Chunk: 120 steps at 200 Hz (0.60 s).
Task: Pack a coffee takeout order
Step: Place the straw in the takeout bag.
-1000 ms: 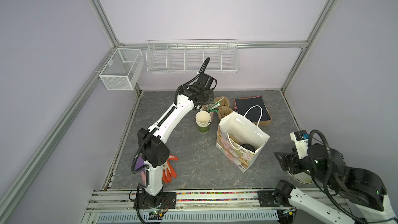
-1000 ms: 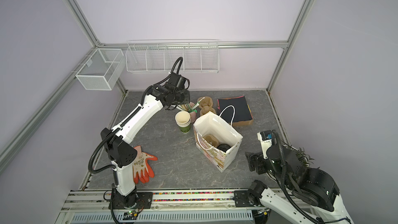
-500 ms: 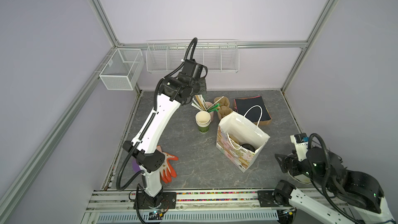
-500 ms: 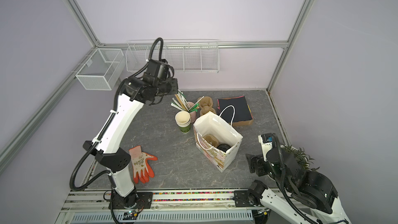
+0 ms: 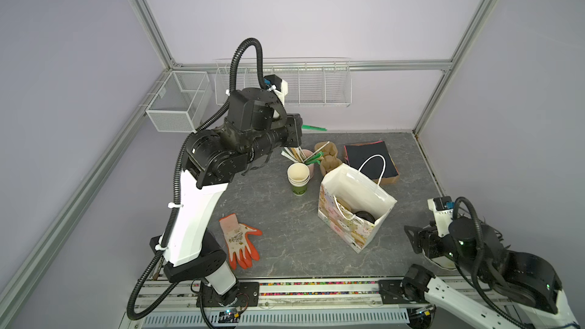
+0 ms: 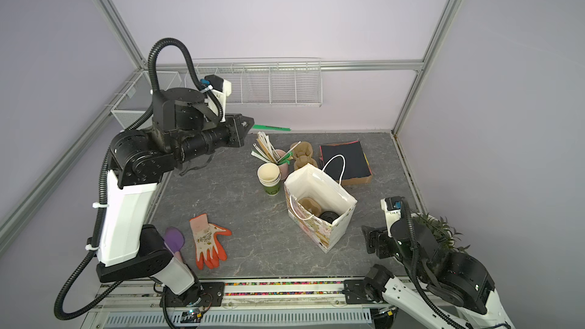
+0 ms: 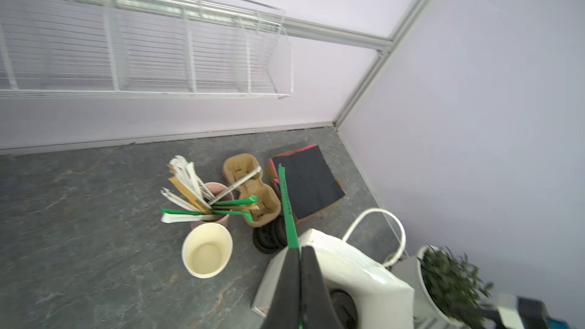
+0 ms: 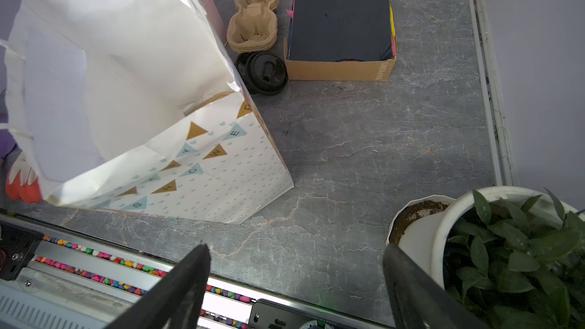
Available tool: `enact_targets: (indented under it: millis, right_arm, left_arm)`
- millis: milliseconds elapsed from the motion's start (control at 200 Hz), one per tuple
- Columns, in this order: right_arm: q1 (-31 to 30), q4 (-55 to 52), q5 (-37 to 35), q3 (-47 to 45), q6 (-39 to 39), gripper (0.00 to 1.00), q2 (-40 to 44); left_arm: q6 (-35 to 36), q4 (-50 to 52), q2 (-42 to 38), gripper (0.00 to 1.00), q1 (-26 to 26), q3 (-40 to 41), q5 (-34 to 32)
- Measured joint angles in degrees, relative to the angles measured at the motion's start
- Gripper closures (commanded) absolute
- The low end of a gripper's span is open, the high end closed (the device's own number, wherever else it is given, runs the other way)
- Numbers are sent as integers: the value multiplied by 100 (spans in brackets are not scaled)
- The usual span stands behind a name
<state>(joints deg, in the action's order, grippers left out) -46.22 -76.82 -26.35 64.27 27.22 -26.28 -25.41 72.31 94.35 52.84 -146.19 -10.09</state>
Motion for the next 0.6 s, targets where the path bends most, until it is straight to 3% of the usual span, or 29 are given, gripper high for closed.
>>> enact_targets:
  millis: [250,600]
  right_arm:
    - [31,0,-70,-20,50,12,2]
    - [107,-2,-118,-44,131,12,-13]
  left_arm:
    - [-144,72,-247,100,1213,297,-68]
    - [-238,107,-791,100,1325,1606,-136]
